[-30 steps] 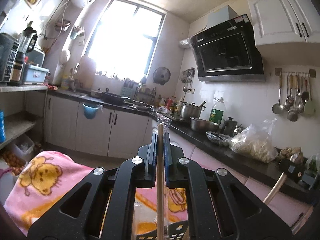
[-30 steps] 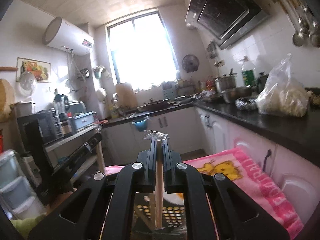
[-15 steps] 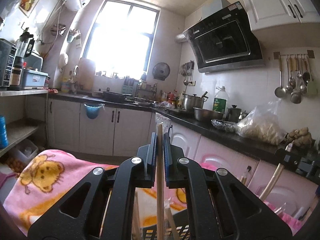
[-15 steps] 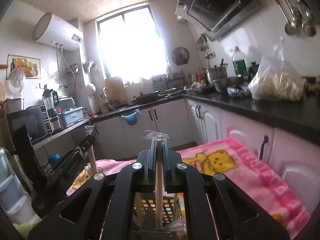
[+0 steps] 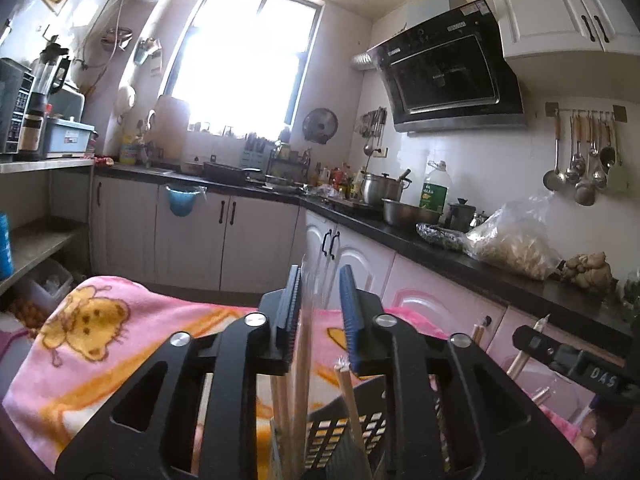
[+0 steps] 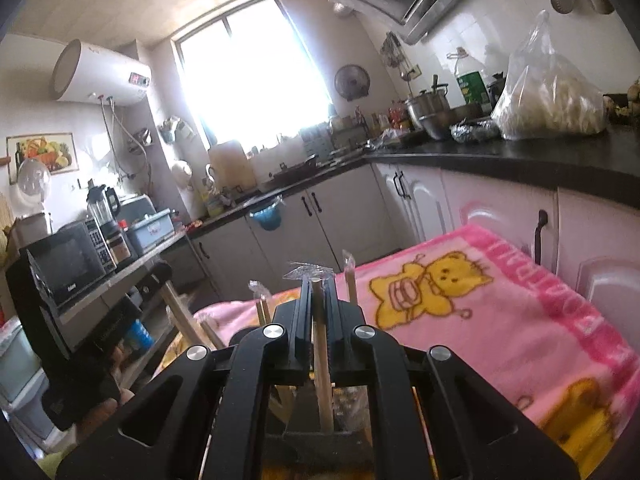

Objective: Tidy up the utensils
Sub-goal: 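Lower both held chopsticks into the caddy and open both grippers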

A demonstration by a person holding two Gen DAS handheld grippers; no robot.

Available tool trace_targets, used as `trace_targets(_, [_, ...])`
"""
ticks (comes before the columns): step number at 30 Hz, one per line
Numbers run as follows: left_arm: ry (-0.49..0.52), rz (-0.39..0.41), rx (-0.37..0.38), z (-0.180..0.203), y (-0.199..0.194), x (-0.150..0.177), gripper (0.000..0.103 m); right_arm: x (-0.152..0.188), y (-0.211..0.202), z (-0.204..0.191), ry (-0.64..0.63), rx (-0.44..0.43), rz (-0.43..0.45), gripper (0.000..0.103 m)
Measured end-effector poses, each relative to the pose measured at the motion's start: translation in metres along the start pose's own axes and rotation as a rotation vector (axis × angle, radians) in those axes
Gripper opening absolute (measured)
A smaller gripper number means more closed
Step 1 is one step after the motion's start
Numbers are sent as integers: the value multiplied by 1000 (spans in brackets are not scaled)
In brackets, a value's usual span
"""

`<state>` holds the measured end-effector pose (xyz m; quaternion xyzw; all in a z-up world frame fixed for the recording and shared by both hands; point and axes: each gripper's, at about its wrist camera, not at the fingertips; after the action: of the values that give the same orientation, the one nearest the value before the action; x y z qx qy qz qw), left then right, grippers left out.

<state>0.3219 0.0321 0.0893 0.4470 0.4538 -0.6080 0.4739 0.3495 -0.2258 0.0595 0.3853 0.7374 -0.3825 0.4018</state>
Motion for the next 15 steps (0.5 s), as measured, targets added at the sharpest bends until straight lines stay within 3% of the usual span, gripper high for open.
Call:
trace_targets(5, [-21,-37,-5,-5,-6,3,17,3,-2,-1,-3,4,-21,9])
trace_targets(9, [-54,-69,-1,-9,-12,4,27,5,-6,-1,1,4,-35,11])
trace_targets(11, [-63,-89,3,-11,-14,6,31,5,-9,-1,0,4,-41,22])
trace_targets(15, [-94,-133,18,-15,-23,11,39,7,-16,-2,-7,8,-52,24])
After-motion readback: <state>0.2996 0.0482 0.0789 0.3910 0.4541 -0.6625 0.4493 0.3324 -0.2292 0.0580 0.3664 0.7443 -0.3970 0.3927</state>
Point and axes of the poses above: each gripper's, at about its wrist camera, not at the fingertips, and y roughly the way its jaws point, z to its right, x to its underside, and after that the axes turned 1 degree about -x, right-handed
